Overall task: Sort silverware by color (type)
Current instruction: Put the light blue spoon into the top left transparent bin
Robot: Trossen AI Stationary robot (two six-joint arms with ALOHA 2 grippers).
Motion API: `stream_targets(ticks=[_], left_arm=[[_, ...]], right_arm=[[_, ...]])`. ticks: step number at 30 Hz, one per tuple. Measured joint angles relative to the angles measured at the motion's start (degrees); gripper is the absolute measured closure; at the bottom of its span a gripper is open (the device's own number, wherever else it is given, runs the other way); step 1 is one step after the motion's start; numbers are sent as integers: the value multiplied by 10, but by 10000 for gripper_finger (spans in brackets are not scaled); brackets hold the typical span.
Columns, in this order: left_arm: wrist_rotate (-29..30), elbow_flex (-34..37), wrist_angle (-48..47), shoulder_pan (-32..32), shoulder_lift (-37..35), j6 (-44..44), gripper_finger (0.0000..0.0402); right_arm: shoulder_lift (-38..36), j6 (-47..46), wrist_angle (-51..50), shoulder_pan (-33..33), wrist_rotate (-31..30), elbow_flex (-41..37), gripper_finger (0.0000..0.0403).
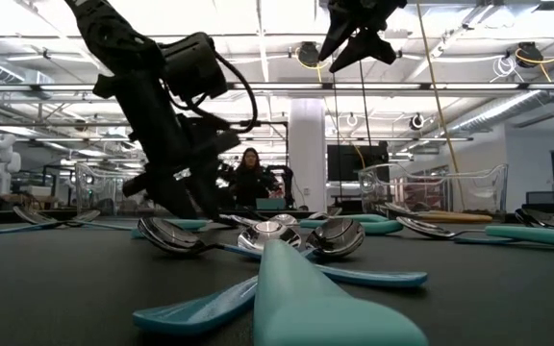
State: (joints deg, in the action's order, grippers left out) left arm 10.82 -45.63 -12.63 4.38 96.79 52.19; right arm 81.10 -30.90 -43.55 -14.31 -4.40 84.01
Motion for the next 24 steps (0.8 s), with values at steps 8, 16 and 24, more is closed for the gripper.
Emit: stream_targets(ticks=[8, 16, 24], left_arm=[[12, 1, -26, 2, 0, -32, 358], [-12, -15, -44, 3, -1, -35, 386], [-60, -76, -129, 7, -47, -132, 386]], right_arm=[[0, 18, 0, -1, 0, 0, 259], [0, 31, 0, -3, 0, 0, 259], [-2, 39, 0, -3, 2, 0, 259]])
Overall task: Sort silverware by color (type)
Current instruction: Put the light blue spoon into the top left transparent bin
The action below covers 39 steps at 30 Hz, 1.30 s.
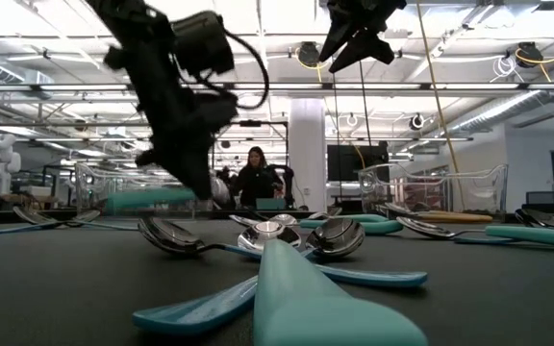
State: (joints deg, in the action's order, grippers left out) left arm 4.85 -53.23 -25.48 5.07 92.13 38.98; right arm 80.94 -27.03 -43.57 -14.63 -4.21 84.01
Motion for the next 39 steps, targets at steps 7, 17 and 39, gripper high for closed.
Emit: stream_targets(ticks=[7, 17, 39], left_arm=[[-2, -84, -174, 41, -71, -155, 385], [226, -130, -264, 158, -116, -474, 385], [186, -130, -178, 342, -29, -857, 323]], right_arm=[[-10, 14, 1, 0, 28, 0, 259], [-29, 22, -2, 0, 27, 0, 259], [-44, -21, -64, 20, 24, 0, 259]])
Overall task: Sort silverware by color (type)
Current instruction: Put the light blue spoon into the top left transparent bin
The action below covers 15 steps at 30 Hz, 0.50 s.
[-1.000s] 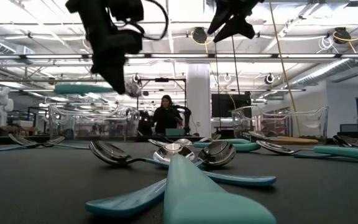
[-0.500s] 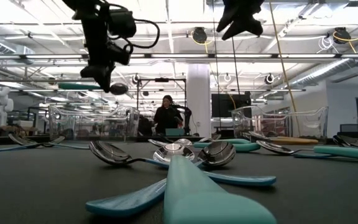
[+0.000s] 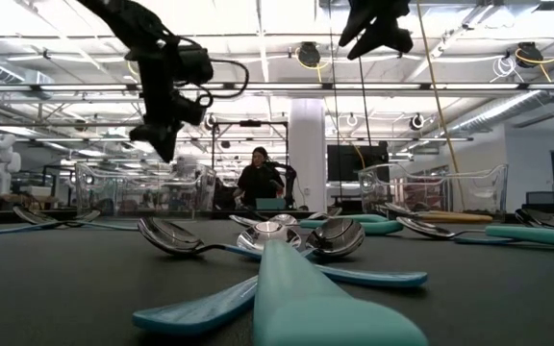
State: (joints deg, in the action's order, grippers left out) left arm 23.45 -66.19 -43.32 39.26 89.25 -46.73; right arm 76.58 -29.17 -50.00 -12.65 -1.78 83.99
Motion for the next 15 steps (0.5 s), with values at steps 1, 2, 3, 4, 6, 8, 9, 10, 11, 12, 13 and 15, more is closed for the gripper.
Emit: stream_targets(ticks=[1, 2, 3, 4, 6, 8, 9, 10, 11, 12, 13, 15], left_arm=[[7, 0, 3, 2, 5, 21, 310], [23, 0, 13, 2, 9, 52, 298], [44, 0, 25, 2, 12, 85, 286], [64, 0, 29, 2, 14, 114, 276], [83, 0, 19, 2, 14, 155, 261], [81, -1, 12, 1, 11, 205, 253], [70, -5, -4, 0, 8, 236, 252], [56, -11, -19, -2, 5, 271, 252], [33, -20, -33, -3, 0, 306, 252], [4, -26, -44, -4, -6, 339, 252], [-31, -28, -53, -6, -13, 370, 252], [-114, -28, -56, -9, -29, 418, 252]], right_arm=[[0, -3, 0, 2, -1, 0, 259], [0, -7, 0, 4, -1, 0, 259], [0, -11, 0, 7, -3, 0, 259], [0, -13, -2, 10, -11, 0, 259], [4, -6, -15, 16, -29, 0, 259], [11, 1, -49, 18, -46, 0, 259], [16, -2, -65, 19, -52, 0, 259], [21, -8, -78, 19, -55, 0, 259], [26, -14, -90, 19, -55, 0, 259], [30, -20, -100, 19, -55, 0, 259], [35, -27, -105, 19, -55, 0, 259], [44, -40, -102, 22, -55, 0, 259]])
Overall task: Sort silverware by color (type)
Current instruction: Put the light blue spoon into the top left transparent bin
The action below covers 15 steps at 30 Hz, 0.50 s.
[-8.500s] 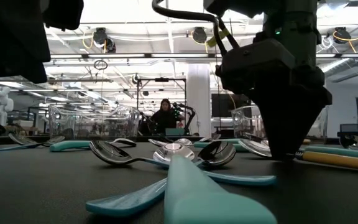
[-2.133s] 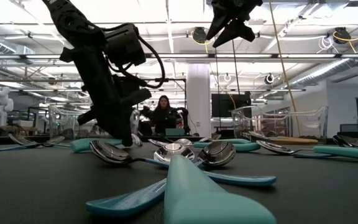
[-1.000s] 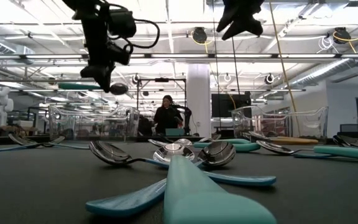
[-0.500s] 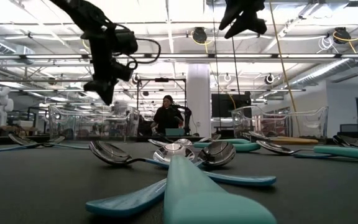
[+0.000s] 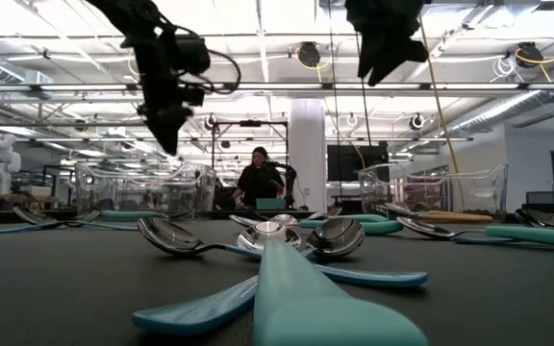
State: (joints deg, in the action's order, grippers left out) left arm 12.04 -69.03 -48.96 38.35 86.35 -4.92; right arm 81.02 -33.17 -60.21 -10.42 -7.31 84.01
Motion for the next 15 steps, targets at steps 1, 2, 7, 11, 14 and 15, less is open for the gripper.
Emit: stream_targets(ticks=[1, 2, 7, 11, 14, 15], left_arm=[[-43, 1, 6, -3, -6, 21, 252], [-81, 1, 11, -7, -12, 40, 252], [-165, 1, 25, -56, -22, 96, 252], [-149, 1, 25, -119, -22, 107, 252], [-134, 1, 25, -161, -22, 122, 252], [-132, 1, 24, -174, -22, 126, 252]], right_arm=[[6, -5, 0, 2, 1, 0, 259], [14, -7, -1, 4, 3, 0, 259], [63, -6, 4, 28, 30, 0, 259], [120, 10, 31, 65, 31, 0, 259], [161, 32, 68, 90, 44, 0, 259], [175, 45, 85, 98, 58, 0, 259]])
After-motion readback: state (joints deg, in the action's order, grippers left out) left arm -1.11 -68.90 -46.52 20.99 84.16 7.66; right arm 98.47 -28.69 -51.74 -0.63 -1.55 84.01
